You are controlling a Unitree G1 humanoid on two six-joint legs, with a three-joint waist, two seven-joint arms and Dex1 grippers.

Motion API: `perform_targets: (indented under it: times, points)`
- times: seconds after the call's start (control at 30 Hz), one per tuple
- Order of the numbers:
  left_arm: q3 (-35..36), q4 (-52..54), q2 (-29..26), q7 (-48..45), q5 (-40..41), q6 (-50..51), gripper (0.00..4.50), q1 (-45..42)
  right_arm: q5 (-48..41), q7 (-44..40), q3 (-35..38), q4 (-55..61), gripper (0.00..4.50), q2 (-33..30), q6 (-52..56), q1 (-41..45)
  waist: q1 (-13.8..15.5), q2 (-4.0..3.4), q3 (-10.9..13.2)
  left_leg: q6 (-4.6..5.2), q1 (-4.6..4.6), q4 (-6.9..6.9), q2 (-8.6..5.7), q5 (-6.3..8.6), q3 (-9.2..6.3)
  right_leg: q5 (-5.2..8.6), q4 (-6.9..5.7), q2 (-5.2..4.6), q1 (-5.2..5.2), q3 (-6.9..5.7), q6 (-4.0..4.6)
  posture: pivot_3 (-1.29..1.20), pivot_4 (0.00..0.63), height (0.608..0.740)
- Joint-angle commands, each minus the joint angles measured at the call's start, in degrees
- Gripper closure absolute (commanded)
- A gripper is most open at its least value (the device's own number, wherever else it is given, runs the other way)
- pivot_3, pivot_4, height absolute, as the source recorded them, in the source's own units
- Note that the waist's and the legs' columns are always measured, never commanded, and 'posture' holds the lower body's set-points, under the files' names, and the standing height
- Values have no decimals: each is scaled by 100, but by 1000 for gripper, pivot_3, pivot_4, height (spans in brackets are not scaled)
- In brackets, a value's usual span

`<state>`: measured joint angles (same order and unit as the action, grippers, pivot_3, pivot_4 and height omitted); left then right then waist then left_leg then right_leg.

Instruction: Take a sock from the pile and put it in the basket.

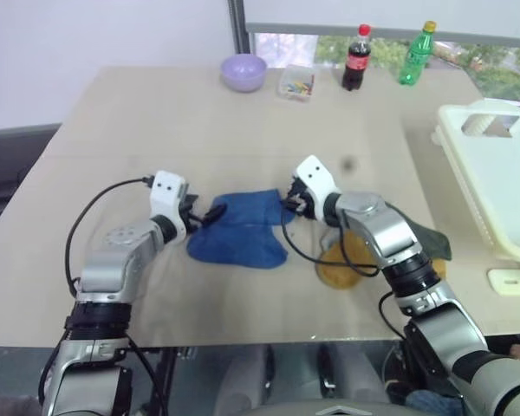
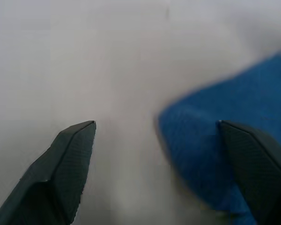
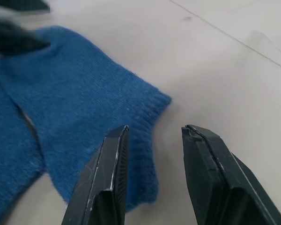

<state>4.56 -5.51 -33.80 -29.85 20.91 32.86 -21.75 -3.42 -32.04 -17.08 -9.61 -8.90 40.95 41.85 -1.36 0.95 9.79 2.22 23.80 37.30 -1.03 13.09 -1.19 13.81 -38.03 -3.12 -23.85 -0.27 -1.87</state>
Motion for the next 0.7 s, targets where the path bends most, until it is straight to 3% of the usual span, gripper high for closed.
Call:
perform_targets:
  times: [0.03,0.2,0.23,0.43,0.57,0.7]
  points:
    - [-40,-152,60,-226,-140,-301,1996,55,-29,-132,-89,96,4349,-11,75,-22,25,0,0,4,0,0,0,3,-1,0,1,-3,0,0,0,0,150,740]
    - [353,-24,245,-332,75,-632,4338,83,-147,-221,48,188,4500,-9,107,61,40,0,0,6,1,0,1,4,-5,0,1,-11,0,11,0,0,150,740]
    - [449,26,292,-302,156,-609,4471,77,-197,-250,101,237,4500,-14,123,88,40,0,0,6,1,0,1,4,-6,0,1,-12,0,12,0,0,150,740]
    - [555,192,332,-293,121,-583,4471,186,-450,-532,172,409,4500,-107,97,119,43,0,0,8,3,0,0,5,-7,0,4,-14,0,12,0,0,150,740]
    - [508,240,368,-272,50,-618,4500,269,-429,-420,69,391,3323,-8,102,21,46,0,0,9,3,0,0,5,-8,0,4,-14,0,11,0,0,150,740]
    - [472,299,401,-255,7,-623,4500,302,-505,-278,112,290,3323,250,212,-30,43,0,0,8,3,0,1,5,-8,0,3,-14,-1,12,0,0,150,740]
